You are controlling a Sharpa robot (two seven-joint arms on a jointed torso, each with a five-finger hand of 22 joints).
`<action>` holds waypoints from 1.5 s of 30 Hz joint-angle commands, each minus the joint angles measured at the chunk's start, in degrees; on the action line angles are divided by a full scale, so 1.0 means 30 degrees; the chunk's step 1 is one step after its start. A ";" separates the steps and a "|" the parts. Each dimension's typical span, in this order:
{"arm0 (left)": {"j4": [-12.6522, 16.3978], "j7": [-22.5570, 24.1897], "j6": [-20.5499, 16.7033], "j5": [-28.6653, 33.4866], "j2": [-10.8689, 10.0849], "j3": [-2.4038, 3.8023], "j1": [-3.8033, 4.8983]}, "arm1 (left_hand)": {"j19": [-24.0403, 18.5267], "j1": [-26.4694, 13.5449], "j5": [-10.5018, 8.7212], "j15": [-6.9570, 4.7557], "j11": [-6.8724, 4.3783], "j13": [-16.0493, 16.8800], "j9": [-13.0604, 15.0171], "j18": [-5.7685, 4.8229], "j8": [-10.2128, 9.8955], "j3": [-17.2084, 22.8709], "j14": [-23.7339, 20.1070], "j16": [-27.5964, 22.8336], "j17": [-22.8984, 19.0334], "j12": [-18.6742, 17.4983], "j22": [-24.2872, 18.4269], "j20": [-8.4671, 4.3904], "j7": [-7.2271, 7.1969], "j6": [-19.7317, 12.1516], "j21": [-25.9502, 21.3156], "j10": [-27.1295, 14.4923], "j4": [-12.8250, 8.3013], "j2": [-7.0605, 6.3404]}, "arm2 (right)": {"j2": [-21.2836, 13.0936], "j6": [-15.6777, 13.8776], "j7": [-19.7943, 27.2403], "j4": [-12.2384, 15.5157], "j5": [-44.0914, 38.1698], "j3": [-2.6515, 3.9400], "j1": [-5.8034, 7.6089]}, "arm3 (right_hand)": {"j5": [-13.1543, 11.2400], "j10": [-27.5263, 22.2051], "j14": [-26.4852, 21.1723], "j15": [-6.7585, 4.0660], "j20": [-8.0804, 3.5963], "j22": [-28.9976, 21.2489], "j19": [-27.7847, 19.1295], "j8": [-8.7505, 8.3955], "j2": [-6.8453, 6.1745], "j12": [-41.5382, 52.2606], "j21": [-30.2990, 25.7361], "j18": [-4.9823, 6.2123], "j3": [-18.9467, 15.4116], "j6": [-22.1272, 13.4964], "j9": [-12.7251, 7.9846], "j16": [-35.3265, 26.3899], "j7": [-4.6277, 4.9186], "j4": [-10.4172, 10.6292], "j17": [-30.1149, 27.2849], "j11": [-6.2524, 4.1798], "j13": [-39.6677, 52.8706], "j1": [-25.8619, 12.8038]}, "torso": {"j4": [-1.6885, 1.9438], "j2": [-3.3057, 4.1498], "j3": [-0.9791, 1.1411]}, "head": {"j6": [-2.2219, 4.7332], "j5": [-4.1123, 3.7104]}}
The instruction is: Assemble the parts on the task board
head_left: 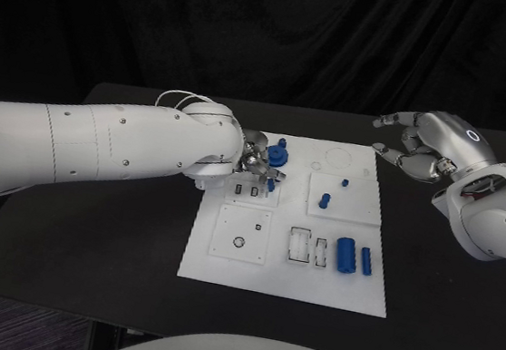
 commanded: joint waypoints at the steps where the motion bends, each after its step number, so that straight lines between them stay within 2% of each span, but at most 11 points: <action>1: -0.0026 0.0370 0.0079 0.0022 0.0099 0.0020 -0.0061 | -0.0107 0.0218 -0.0067 -0.0046 -0.0039 0.5013 0.0010 0.0006 -0.0068 0.0072 0.1984 0.0048 0.5025 0.0047 0.0496 0.0077 -0.0020 0.0179 -0.0083 0.1993 0.0003 0.0046 | 0.0020 0.0090 -0.0293 0.0000 -0.0035 0.0015 -0.0044 | 0.0065 0.1992 0.1969 0.0155 0.0082 0.3814 0.0549 0.0101 0.0061 0.0050 -0.0109 -0.0128 0.0087 0.0125 -0.0021 -0.0075 0.0044 -0.0068 0.4870 0.0085 0.5028 0.0152 | -0.0010 -0.0001 0.0004 | 0.0003 0.0014; 19: -0.0107 0.0342 0.0267 0.0022 0.0172 0.0020 -0.0218 | -0.0112 0.0278 -0.0160 -0.0051 -0.0051 0.5013 0.0114 0.0009 -0.0168 0.0168 0.1984 0.0048 0.5025 0.0047 0.0494 0.0079 -0.0039 0.0346 -0.0101 0.1993 -0.0031 0.0029 | 0.0069 0.0157 -0.0269 -0.0049 -0.0035 0.0016 -0.0054 | 0.0091 0.1992 0.1968 0.0162 0.0089 0.3815 0.0550 0.0099 0.0080 0.0050 -0.0104 -0.0129 0.0117 0.0144 -0.0032 -0.0078 0.0052 -0.0086 0.4868 0.0093 0.5028 0.0173 | -0.0003 0.0012 -0.0038 | 0.0003 -0.0018; 27: -0.0150 0.0338 0.0407 0.0022 0.0203 0.0020 -0.0241 | -0.0126 0.0383 -0.0103 -0.0065 -0.0074 0.5013 0.0214 0.0016 -0.0269 0.0283 0.1984 0.0048 0.5025 0.0047 0.0481 0.0073 -0.0073 0.0457 -0.0123 0.1993 -0.0104 0.0005 | 0.0085 0.0212 -0.0276 -0.0071 -0.0035 0.0016 -0.0056 | 0.0143 0.1992 0.1964 0.0175 0.0101 0.3814 0.0549 0.0101 0.0109 0.0050 -0.0103 -0.0129 0.0165 0.0190 -0.0050 -0.0093 0.0064 -0.0106 0.4855 0.0106 0.5028 0.0193 | -0.0005 0.0004 -0.0023 | 0.0003 -0.0029; 32: -0.0196 0.0319 0.0542 0.0022 0.0220 0.0020 -0.0255 | -0.0113 0.0543 0.0097 -0.0089 -0.0102 0.5013 0.0358 0.0014 -0.0462 0.0463 0.1984 0.0048 0.5025 0.0047 0.0504 0.0055 -0.0103 0.0546 -0.0137 0.1993 -0.0227 -0.0059 | 0.0095 0.0257 -0.0300 -0.0079 -0.0035 0.0016 -0.0056 | 0.0164 0.1992 0.1961 0.0178 0.0105 0.3809 0.0543 0.0100 0.0114 0.0050 -0.0119 -0.0125 0.0182 0.0202 -0.0056 -0.0105 0.0066 -0.0120 0.4845 0.0108 0.5028 0.0207 | -0.0005 0.0005 -0.0020 | 0.0003 -0.0038; 41: -0.0251 0.0384 0.0653 0.0022 0.0260 0.0020 -0.0277 | -0.0175 0.0849 0.0857 -0.0128 -0.0137 0.5013 0.0699 0.0036 -0.1101 0.1007 0.1984 0.0048 0.5025 0.0047 0.0453 0.0011 -0.0126 0.0608 -0.0232 0.1993 -0.0461 -0.0223 | 0.0087 0.0357 -0.0340 -0.0028 -0.0035 0.0016 -0.0056 | 0.0228 0.1992 0.1948 0.0184 0.0113 0.3790 0.0518 0.0095 0.0116 0.0050 -0.0180 -0.0111 0.0223 0.0228 -0.0074 -0.0158 0.0071 -0.0159 0.4802 0.0114 0.5028 0.0245 | -0.0017 -0.0001 -0.0017 | 0.0003 -0.0054; 45: -0.0271 0.0450 0.0625 0.0022 0.0263 0.0020 -0.0284 | -0.0199 0.0883 0.0942 -0.0118 -0.0117 0.5013 0.0758 0.0042 -0.1314 0.1140 0.1984 0.0048 0.5025 0.0047 0.0432 0.0013 -0.0094 0.0525 -0.0261 0.1993 -0.0480 -0.0268 | 0.0075 0.0381 -0.0337 0.0030 -0.0035 0.0016 -0.0056 | 0.0275 0.1992 0.1928 0.0188 0.0118 0.3758 0.0476 0.0090 0.0118 0.0050 -0.0287 -0.0087 0.0249 0.0242 -0.0086 -0.0234 0.0078 -0.0179 0.4739 0.0119 0.5028 0.0263 | -0.0014 -0.0006 -0.0017 | 0.0003 -0.0033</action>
